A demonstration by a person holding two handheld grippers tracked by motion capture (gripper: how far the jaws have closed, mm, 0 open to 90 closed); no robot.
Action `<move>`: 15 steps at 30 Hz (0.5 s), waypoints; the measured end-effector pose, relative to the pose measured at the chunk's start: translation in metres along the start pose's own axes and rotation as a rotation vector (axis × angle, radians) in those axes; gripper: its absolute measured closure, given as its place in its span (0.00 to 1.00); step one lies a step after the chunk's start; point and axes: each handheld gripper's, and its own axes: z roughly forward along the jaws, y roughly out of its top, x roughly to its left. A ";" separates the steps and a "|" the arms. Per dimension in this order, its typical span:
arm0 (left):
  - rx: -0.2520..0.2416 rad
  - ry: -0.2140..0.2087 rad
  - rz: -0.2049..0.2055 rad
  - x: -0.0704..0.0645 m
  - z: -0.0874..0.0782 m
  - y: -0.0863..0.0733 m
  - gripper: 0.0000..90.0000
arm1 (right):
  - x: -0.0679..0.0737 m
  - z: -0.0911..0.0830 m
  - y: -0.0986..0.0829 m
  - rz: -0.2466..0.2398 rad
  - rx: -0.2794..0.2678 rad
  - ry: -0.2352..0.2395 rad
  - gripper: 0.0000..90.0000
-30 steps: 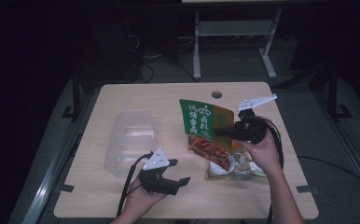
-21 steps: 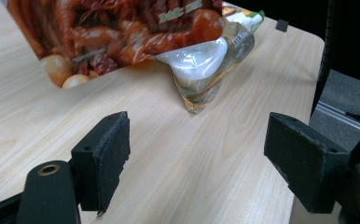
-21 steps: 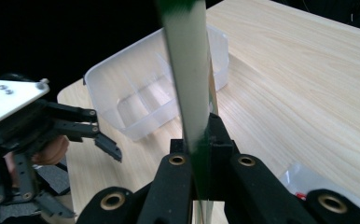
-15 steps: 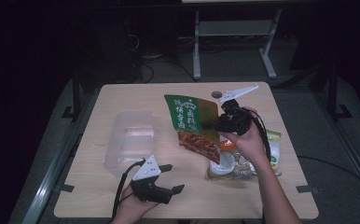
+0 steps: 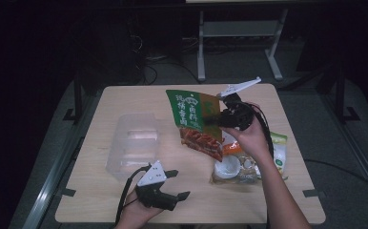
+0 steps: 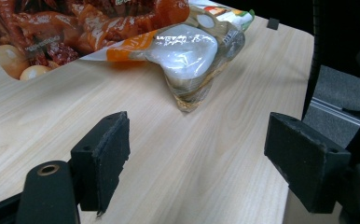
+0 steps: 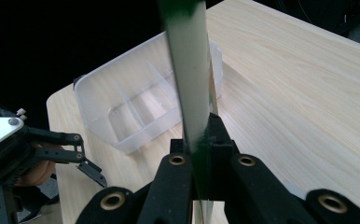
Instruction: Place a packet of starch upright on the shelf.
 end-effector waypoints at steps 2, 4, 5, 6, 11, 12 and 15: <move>-0.002 -0.003 -0.006 0.001 0.000 0.000 0.24 | 0.000 0.003 0.003 -0.001 0.006 -0.004 1.00; -0.002 -0.002 0.000 0.001 0.000 -0.001 0.24 | -0.001 0.005 0.005 -0.004 0.007 -0.002 1.00; -0.002 -0.003 0.002 0.001 0.000 -0.001 0.24 | -0.001 0.005 0.005 -0.004 0.007 -0.002 1.00; -0.004 -0.003 0.006 0.000 0.000 -0.001 0.24 | -0.001 0.005 0.006 -0.008 0.007 -0.005 1.00; -0.002 -0.006 0.007 0.001 -0.001 -0.001 0.25 | 0.000 0.008 0.014 -0.009 0.007 -0.002 1.00; -0.006 -0.006 0.004 0.001 -0.001 -0.002 0.24 | 0.001 0.009 0.016 -0.015 0.004 -0.006 1.00; -0.010 -0.006 -0.003 0.000 -0.002 -0.002 0.24 | 0.002 0.014 0.024 -0.029 0.003 -0.008 1.00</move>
